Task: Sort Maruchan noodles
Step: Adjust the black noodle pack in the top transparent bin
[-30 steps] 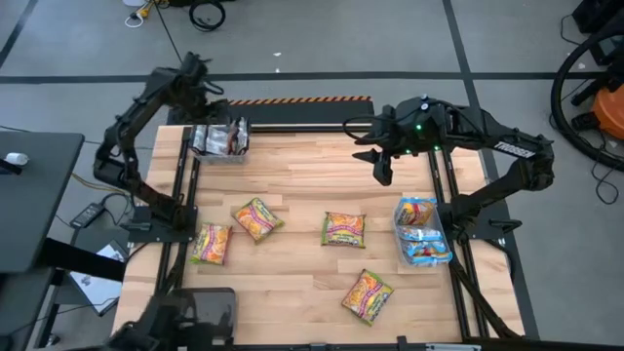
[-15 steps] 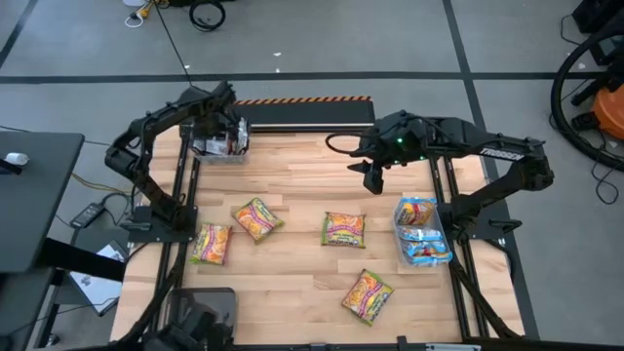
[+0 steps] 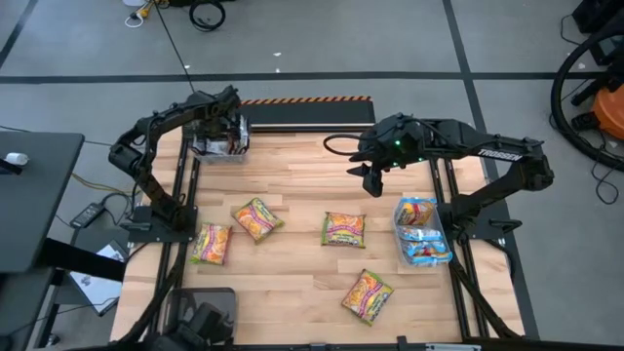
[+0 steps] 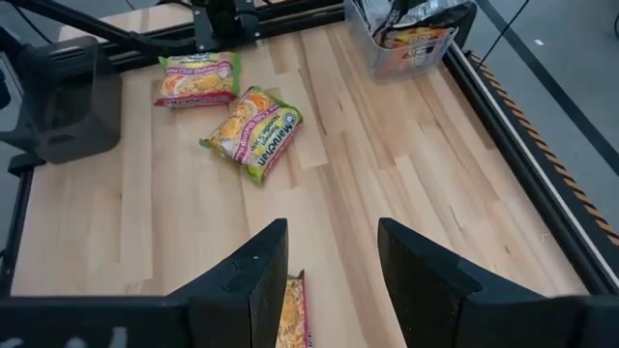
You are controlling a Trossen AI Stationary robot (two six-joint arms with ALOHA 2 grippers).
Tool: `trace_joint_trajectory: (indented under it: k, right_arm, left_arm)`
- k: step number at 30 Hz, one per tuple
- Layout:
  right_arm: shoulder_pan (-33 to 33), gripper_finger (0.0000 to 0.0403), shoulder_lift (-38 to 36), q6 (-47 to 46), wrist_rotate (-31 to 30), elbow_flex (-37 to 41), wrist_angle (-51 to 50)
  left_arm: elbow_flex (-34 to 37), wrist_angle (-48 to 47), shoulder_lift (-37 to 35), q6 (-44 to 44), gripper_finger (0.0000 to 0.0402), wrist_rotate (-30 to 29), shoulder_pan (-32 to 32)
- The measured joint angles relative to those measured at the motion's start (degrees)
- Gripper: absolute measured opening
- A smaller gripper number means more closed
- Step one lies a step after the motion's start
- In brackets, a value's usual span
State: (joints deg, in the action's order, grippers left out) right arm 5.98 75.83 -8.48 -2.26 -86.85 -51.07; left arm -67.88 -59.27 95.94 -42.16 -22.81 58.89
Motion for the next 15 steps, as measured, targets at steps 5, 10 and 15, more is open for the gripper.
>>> trace_joint_trajectory:
  k: [5, 10, 15]
  right_arm:
    - [-0.25, 0.0168, 0.0, -0.76, 0.01, 0.0, -1.24]
    - [-1.12, 0.0168, 0.0, -0.99, -0.02, 0.0, -2.11]
    - [-1.51, 0.0168, 0.0, -0.34, -0.04, 0.0, -2.14]
  left_arm:
    - [-0.04, 0.09, 0.65, -5.29, 0.0157, 1.38, 0.06]
    - [0.01, 0.7, 0.67, -6.18, 0.0134, 2.88, 0.03]
    - [-0.75, -3.86, -2.08, -5.43, 0.0048, -0.04, -0.92]
